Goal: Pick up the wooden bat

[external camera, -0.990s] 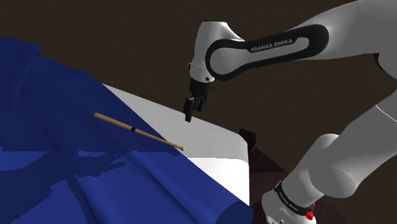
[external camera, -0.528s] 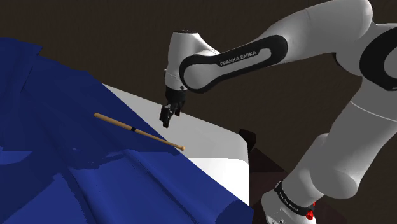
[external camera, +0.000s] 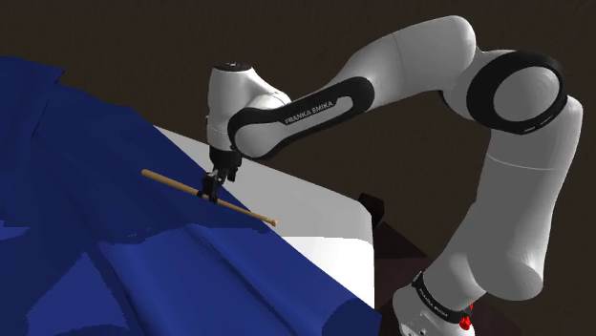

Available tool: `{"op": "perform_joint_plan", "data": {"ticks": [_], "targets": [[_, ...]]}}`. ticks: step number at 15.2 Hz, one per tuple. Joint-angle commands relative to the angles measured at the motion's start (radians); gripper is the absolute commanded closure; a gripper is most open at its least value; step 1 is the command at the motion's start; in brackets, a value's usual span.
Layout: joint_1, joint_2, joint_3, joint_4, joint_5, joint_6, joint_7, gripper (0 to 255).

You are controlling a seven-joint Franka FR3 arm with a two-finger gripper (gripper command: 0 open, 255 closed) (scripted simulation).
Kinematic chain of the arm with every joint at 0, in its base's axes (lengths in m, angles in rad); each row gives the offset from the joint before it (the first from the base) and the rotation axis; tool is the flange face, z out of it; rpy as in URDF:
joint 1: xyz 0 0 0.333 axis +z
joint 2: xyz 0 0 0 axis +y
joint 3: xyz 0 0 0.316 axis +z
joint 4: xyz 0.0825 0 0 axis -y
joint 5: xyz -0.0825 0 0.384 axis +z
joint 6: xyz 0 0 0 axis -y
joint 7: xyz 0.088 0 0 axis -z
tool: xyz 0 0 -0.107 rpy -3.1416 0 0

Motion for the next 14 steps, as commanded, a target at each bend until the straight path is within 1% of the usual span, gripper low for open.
{"op": "perform_joint_plan", "data": {"ticks": [1, 7, 9, 10, 14], "targets": [[0.014, 0.041, -0.004, 0.031, -0.021, 0.013, 0.009, 0], [0.022, 0.088, -0.016, 0.014, -0.043, 0.074, 0.025, 0], [0.023, 0.093, -0.017, 0.013, -0.045, 0.080, 0.027, 0], [0.023, 0.092, -0.017, 0.010, -0.045, 0.081, 0.028, 255], [0.026, 0.099, -0.018, 0.020, -0.047, 0.079, 0.030, 255]]}}
